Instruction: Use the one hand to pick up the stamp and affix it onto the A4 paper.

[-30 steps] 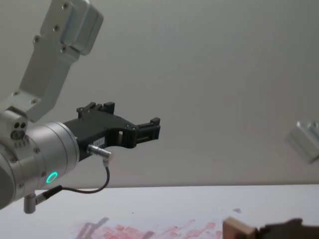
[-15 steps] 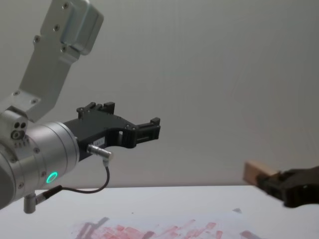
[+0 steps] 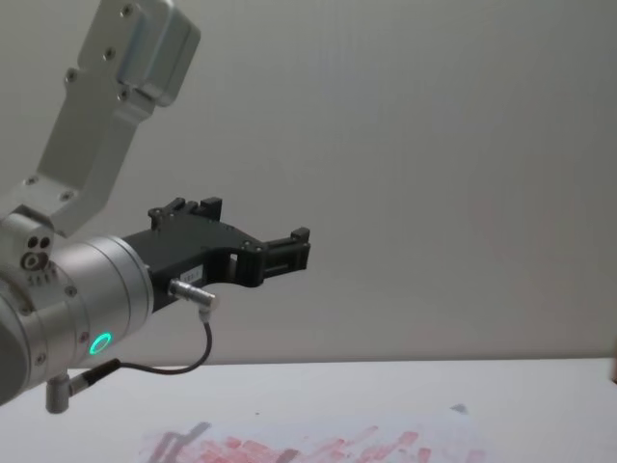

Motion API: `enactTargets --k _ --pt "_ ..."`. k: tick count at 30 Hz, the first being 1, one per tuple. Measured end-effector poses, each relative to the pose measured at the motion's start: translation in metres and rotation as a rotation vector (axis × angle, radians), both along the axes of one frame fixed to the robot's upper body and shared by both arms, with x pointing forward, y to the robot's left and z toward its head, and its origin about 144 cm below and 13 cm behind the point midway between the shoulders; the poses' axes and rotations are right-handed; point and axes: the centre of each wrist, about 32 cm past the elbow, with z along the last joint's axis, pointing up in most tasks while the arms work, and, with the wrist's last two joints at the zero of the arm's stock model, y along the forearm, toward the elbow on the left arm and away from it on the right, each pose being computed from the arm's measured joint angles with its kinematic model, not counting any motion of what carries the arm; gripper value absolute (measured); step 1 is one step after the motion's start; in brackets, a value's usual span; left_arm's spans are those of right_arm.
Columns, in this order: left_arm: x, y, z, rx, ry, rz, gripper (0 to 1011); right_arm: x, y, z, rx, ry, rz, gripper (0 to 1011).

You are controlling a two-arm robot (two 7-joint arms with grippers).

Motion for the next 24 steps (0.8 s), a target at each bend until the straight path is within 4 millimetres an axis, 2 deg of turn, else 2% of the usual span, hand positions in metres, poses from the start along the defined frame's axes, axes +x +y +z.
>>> enactTargets --k 9,15,24 --pt "0.000 0.000 0.000 0.000 0.000 0.000 1001 -0.026 -0.024 -0.011 -0.031 0.096 -0.065 214" --pt "0.000 0.000 0.000 0.000 0.000 0.000 1001 -0.031 -0.031 -0.016 -0.049 0.135 -0.073 214" --pt "0.000 0.000 0.000 0.000 0.000 0.000 1001 -0.028 -0.034 -0.021 -0.062 0.156 -0.058 214"
